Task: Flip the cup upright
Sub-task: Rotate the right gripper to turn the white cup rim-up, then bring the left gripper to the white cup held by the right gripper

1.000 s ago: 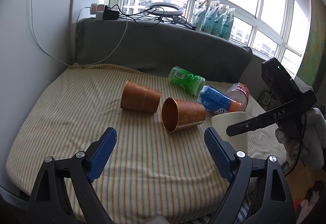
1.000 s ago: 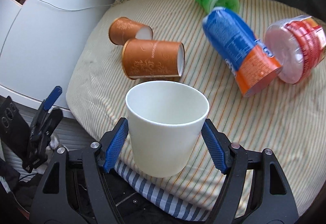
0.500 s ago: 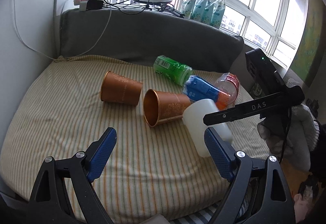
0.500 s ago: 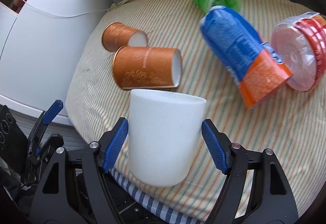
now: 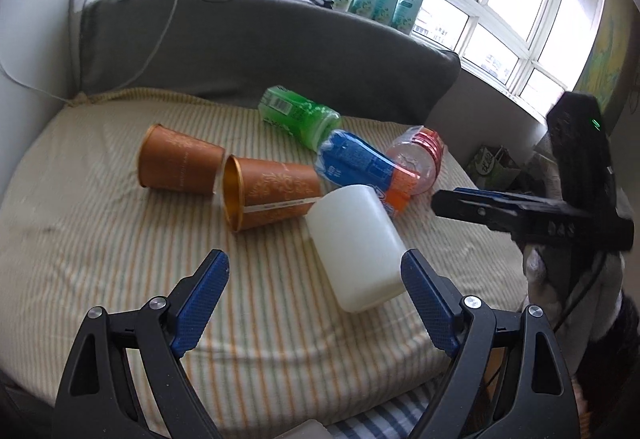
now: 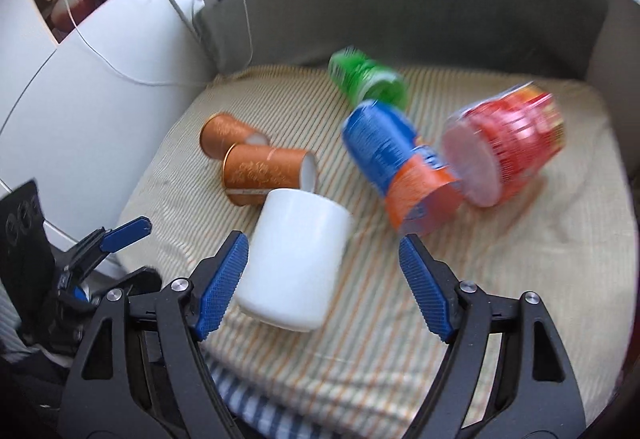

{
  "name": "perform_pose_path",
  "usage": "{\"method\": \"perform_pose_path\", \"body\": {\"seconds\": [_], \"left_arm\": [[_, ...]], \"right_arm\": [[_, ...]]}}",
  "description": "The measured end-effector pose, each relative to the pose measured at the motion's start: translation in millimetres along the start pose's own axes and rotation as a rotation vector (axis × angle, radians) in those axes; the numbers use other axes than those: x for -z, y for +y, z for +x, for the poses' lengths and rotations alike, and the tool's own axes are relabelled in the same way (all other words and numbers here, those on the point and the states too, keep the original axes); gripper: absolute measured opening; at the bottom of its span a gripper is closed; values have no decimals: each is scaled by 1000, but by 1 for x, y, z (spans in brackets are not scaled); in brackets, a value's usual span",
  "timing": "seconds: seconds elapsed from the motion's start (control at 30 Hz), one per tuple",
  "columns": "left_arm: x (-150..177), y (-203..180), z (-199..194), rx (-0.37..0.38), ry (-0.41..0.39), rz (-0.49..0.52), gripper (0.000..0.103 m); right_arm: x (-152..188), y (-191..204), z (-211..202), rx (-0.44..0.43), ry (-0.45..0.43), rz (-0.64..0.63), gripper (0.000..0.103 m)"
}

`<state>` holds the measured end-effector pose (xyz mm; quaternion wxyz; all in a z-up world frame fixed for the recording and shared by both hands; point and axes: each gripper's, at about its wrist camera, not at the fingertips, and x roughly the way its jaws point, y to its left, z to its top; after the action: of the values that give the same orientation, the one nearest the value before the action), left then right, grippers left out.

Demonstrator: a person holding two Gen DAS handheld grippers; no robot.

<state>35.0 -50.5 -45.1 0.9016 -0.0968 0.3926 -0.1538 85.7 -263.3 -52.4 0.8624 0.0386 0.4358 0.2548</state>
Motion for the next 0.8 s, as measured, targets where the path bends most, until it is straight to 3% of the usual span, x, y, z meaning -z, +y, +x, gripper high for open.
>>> {"method": "perform_pose_path", "body": {"seconds": [0.17,0.47,0.8], "left_arm": [[-12,0,17,68,79,-62,88],[-24,12,55,171,227,-226,87],[-32,11,84,209,315,-294,87]], "right_arm": [[15,-4,-27,89,-120,-6,89],[48,-6,-57,284,-226,-38,89],[67,-7,-69,365,-289,-9,89]]}}
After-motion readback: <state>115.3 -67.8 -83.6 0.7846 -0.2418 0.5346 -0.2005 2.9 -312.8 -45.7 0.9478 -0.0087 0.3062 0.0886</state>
